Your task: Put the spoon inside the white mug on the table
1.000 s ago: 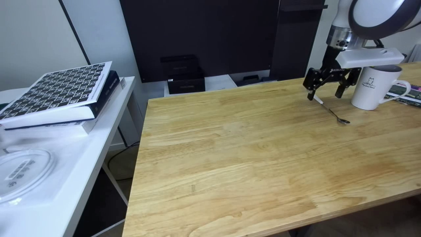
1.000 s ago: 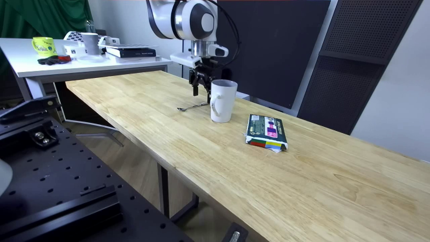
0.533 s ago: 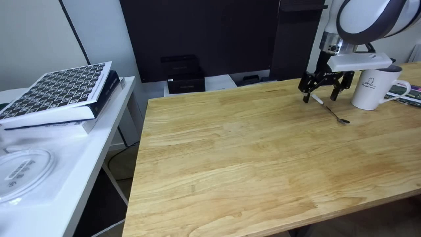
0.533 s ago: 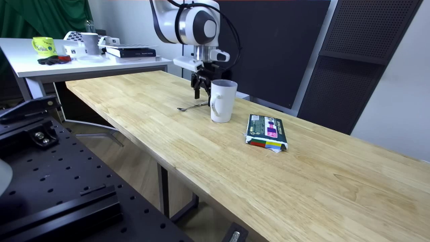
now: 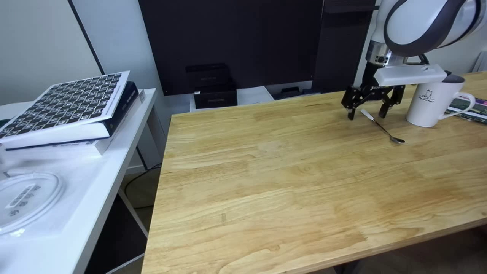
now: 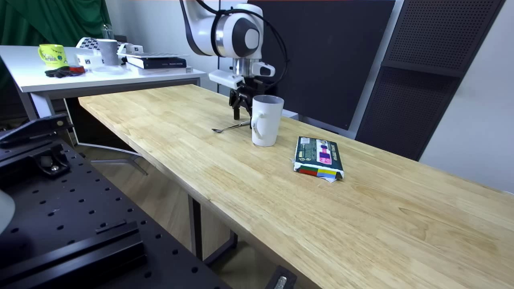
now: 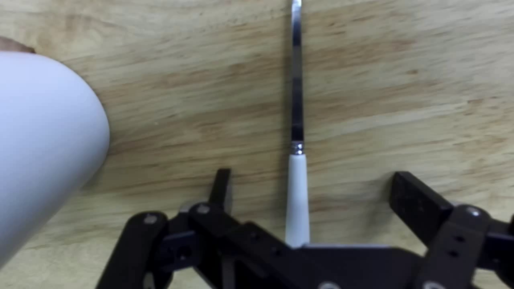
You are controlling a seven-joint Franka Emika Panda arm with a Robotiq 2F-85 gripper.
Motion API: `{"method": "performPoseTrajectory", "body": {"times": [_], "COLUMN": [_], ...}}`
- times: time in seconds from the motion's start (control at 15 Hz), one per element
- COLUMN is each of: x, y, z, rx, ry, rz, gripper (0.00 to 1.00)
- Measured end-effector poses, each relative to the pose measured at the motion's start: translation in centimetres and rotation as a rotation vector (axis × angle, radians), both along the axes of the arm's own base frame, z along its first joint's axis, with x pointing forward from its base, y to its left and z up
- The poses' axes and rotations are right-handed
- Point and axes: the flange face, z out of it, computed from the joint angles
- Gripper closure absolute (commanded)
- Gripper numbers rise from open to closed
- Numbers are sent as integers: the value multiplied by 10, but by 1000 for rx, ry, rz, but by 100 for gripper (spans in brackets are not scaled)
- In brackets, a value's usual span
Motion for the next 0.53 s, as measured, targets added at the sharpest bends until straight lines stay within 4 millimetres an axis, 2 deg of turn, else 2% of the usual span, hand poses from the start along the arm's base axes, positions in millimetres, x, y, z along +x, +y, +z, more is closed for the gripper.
{"method": "performPoseTrajectory", "body": {"times": [0.07, 0.13, 0.2, 0.53], "x": [1, 2, 3, 11], "y": [0, 0, 0, -2], "z": [0, 0, 0, 7], "rx": [0, 0, -1, -5], "ry": [-1, -3, -3, -21], "rz": [0, 0, 0, -1], "gripper": [0, 25, 26, 60]}}
